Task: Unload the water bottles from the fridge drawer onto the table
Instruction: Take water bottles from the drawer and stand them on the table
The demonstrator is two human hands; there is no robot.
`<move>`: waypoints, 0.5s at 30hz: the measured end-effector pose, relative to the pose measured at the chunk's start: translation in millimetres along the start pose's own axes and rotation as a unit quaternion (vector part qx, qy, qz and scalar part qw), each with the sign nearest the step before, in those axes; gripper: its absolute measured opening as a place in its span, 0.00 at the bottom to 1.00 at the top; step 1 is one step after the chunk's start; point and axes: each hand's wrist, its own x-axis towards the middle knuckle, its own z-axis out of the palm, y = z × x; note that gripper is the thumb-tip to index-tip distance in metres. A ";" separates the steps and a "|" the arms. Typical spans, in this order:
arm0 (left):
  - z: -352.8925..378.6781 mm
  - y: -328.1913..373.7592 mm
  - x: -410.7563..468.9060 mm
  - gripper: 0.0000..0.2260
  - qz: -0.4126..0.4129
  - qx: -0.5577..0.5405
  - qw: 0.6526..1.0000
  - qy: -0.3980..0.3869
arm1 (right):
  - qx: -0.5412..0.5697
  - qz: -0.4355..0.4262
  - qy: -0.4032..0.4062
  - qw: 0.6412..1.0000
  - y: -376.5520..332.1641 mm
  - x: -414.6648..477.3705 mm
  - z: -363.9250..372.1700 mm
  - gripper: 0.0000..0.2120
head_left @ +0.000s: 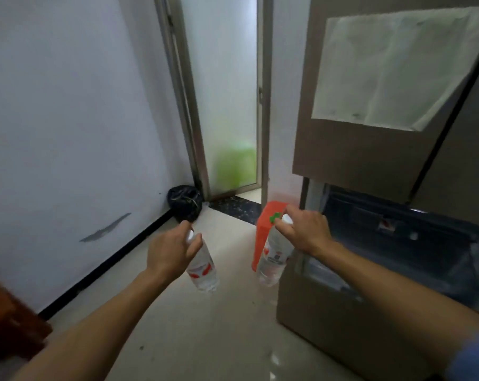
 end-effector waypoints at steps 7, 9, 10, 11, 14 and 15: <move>-78.0 -194.7 -116.4 0.12 -0.116 0.048 0.992 -0.032 | -0.013 -0.150 -0.123 0.981 -211.6 3.2 92.5 0.19; -105.9 -246.5 -145.4 0.11 -0.138 0.083 0.986 -0.038 | -0.004 -0.188 -0.145 0.971 -282.9 -1.3 119.5 0.18; -119.7 -270.9 -159.1 0.11 -0.152 0.101 0.982 -0.045 | 0.006 -0.203 -0.155 0.967 -318.5 -4.6 131.1 0.17; -132.4 -294.1 -172.9 0.11 -0.171 0.115 0.977 -0.055 | 0.017 -0.214 -0.166 0.962 -352.1 -9.1 141.0 0.17; -168.4 -356.5 -213.6 0.11 -0.230 0.138 0.960 -0.076 | 0.051 -0.244 -0.176 0.952 -441.8 -18.0 165.0 0.16; -179.9 -375.7 -226.0 0.11 -0.246 0.141 0.956 -0.069 | 0.062 -0.256 -0.173 0.949 -469.4 -16.7 170.8 0.16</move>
